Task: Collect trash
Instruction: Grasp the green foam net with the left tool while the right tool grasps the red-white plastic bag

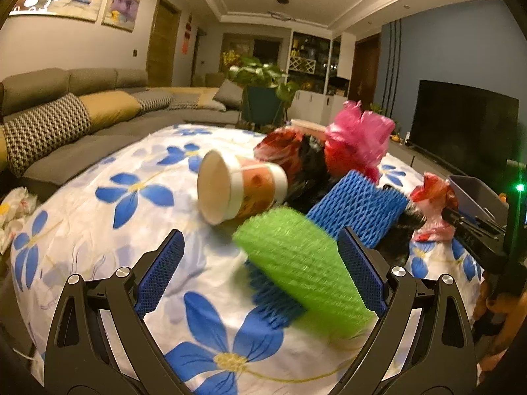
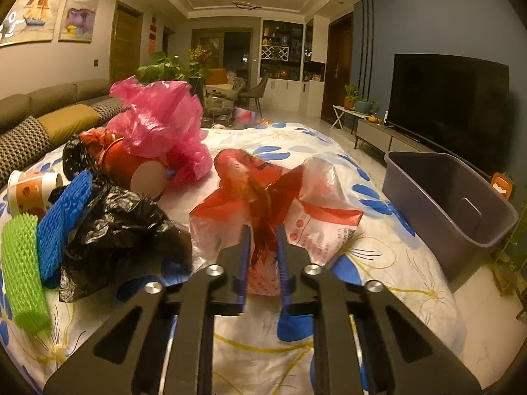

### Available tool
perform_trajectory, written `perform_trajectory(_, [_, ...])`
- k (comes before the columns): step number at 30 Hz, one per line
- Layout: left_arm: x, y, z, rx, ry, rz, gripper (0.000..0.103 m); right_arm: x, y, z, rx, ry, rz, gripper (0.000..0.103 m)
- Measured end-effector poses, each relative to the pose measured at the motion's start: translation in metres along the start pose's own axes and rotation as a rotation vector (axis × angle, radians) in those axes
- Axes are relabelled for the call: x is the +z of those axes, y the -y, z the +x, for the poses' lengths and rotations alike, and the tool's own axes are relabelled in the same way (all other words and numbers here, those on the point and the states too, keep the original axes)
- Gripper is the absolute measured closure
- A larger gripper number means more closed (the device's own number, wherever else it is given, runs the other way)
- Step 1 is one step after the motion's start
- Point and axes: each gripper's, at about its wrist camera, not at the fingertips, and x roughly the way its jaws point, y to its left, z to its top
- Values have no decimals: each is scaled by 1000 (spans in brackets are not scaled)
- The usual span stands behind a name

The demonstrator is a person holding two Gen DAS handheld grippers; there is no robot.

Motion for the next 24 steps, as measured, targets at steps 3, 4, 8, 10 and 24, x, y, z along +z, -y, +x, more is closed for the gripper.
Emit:
perform_trajectory(3, [-5,-1,5,-33,-36,-27,11,-2,-2,-3,2,8,-1,93])
perform_trajectory(4, [-6,0,7,-45,-45,-33,11,-2,-1,-5,2,10,0,94])
perform_trajectory(8, [-11,10,7,-84,-80,-49,14,-3,2,-15,1,22,0,94])
perform_trajectory(10, [-15,15,6,-111,-100,-63,15,-3,5,-19,2,31,4,94])
perform_trajectory(24, [-31,28,15,-188,-202,-99,88,-3,16,-31,6,56,32,94])
